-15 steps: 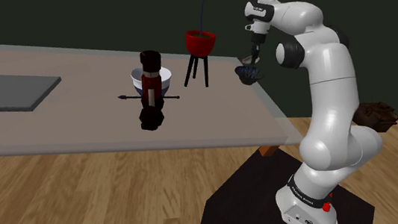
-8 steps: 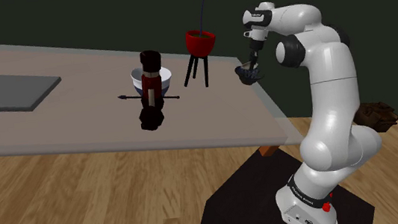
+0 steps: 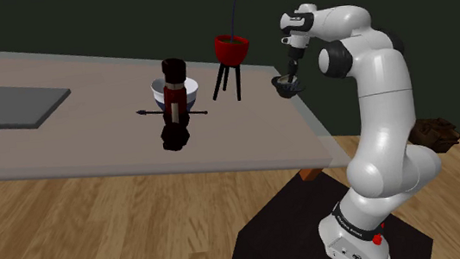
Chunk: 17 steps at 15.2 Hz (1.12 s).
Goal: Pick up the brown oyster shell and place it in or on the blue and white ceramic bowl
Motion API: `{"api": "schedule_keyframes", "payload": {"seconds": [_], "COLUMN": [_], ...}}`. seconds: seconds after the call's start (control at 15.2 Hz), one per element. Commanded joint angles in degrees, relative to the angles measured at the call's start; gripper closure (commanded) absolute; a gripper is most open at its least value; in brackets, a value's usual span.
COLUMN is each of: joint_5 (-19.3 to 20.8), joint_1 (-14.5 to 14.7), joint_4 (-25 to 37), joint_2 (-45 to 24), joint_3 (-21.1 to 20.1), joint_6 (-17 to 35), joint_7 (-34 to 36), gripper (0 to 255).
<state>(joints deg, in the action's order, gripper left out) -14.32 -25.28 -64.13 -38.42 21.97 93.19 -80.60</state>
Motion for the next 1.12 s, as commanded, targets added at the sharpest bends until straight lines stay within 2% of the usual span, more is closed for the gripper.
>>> {"api": "schedule_keyframes", "payload": {"seconds": [0.0, 0.26, 0.53, 1.06], "joint_5": [0.00, 0.00, -0.66, -0.66], "joint_1": [0.00, 0.00, -2.76, -2.76], "joint_4": [0.00, 0.00, 13.64, 13.64], "joint_2": [0.00, 0.00, -3.57, -3.58], "joint_3": [0.00, 0.00, -0.43, -0.43], "joint_6": [0.00, 0.00, -9.75, -9.74], "joint_7": [0.00, 0.00, 0.90, 0.90], "gripper": [0, 0, 0, 0]}}
